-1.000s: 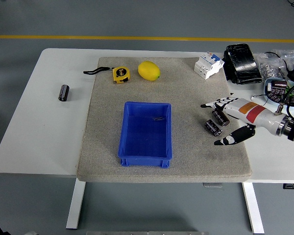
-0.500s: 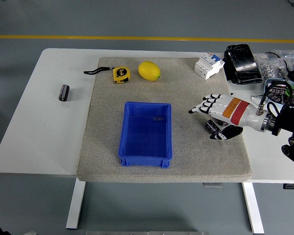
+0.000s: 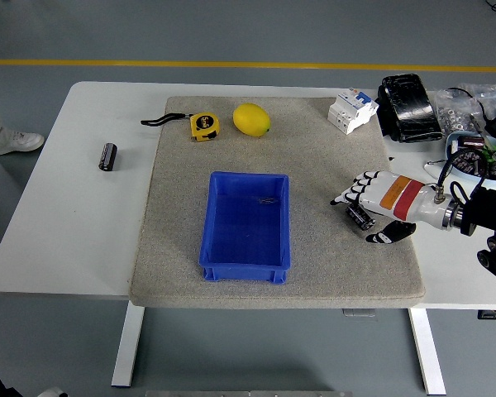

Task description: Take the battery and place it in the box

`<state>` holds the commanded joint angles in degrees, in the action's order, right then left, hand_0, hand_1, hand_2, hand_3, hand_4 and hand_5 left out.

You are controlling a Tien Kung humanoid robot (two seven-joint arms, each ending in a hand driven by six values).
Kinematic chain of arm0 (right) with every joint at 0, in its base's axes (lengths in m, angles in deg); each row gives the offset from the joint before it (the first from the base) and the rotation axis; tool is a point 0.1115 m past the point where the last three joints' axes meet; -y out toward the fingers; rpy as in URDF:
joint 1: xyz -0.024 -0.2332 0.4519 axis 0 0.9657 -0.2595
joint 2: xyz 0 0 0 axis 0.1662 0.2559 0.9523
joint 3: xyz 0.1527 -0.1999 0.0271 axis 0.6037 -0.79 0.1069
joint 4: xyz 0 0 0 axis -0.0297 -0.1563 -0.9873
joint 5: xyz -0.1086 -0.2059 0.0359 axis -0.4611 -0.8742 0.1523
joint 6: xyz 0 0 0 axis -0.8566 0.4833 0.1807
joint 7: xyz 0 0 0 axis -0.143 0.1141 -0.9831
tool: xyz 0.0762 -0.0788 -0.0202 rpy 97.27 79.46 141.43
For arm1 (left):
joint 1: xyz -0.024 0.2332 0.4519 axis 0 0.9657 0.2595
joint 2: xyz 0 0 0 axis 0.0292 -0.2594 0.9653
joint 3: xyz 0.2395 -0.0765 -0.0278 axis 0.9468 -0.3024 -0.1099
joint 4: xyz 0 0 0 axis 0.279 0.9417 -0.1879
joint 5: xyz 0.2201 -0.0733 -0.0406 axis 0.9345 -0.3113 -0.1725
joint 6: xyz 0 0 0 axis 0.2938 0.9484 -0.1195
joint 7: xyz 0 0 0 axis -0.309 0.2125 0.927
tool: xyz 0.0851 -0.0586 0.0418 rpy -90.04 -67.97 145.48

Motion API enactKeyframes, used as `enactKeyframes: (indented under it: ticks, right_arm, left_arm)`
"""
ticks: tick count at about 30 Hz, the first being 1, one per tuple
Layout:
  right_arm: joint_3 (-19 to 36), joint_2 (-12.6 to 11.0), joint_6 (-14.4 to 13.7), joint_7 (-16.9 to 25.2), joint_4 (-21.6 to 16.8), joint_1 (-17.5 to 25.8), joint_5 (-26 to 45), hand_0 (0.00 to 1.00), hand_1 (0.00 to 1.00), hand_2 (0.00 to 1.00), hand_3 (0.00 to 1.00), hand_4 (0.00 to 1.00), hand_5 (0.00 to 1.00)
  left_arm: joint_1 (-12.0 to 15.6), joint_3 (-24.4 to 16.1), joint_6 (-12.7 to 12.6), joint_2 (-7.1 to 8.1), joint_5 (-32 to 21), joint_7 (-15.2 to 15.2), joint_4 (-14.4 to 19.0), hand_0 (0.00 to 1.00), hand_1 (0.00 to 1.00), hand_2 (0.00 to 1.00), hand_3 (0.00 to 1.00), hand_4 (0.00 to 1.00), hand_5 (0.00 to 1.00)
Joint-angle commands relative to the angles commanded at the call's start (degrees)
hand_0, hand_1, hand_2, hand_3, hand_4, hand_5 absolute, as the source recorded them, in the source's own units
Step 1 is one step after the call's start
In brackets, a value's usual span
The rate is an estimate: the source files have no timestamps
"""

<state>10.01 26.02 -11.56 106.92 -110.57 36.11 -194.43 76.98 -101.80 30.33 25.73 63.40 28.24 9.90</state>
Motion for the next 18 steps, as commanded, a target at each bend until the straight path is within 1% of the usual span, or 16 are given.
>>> enactKeyframes:
  ticks: [2,3,6,8,9,14,15,18]
  right_arm:
    - [-1.21,0.19,-0.87,0.16,0.84,-0.28,-0.12,0.825,0.755,0.792,0.847,0.896,0.177]
    - [-1.49,0.26,-1.20,0.24,1.08,-0.32,-0.15,0.815,0.740,0.774,0.833,0.868,0.176]
    - [-1.91,0.64,-2.85,0.62,1.95,-0.21,0.10,0.815,0.740,0.774,0.833,0.868,0.176]
    - [-1.99,0.84,-3.45,0.76,2.37,-0.24,0.22,0.815,0.740,0.774,0.833,0.868,0.176]
    - [-2.03,0.99,-3.85,0.89,2.74,-0.31,0.39,0.777,0.701,0.743,0.806,0.834,0.174]
    - [-2.44,1.37,-4.67,1.20,3.95,-0.72,0.79,0.777,0.701,0.743,0.806,0.834,0.174]
    - [-2.52,1.43,-4.73,1.21,4.19,-0.81,0.84,0.742,0.679,0.723,0.780,0.803,0.174]
    - [-2.72,1.55,-4.65,1.23,4.75,-1.12,1.00,0.742,0.679,0.723,0.780,0.803,0.174]
  left_arm:
    - [-0.04,0.08,-0.03,-0.02,-0.12,0.02,0.04,0.747,0.719,0.757,0.572,0.608,0.536]
    - [-0.06,0.11,-0.04,-0.02,-0.16,0.02,0.05,0.747,0.718,0.756,0.572,0.609,0.538]
    - [-0.03,0.20,-0.06,-0.05,-0.31,0.00,0.07,0.747,0.718,0.756,0.572,0.609,0.538]
    - [-0.06,0.21,-0.08,-0.08,-0.28,0.00,0.08,0.747,0.718,0.756,0.572,0.609,0.538]
    - [-0.13,0.24,-0.06,-0.08,-0.22,0.02,0.11,0.747,0.719,0.756,0.571,0.608,0.537]
    - [-0.34,0.36,-0.05,-0.06,-0.31,0.02,0.17,0.747,0.719,0.756,0.571,0.608,0.537]
    - [-0.39,0.41,-0.05,-0.06,-0.33,0.01,0.18,0.747,0.718,0.755,0.571,0.607,0.535]
    - [-0.46,0.57,-0.10,-0.05,-0.56,-0.06,0.20,0.747,0.718,0.755,0.571,0.607,0.535]
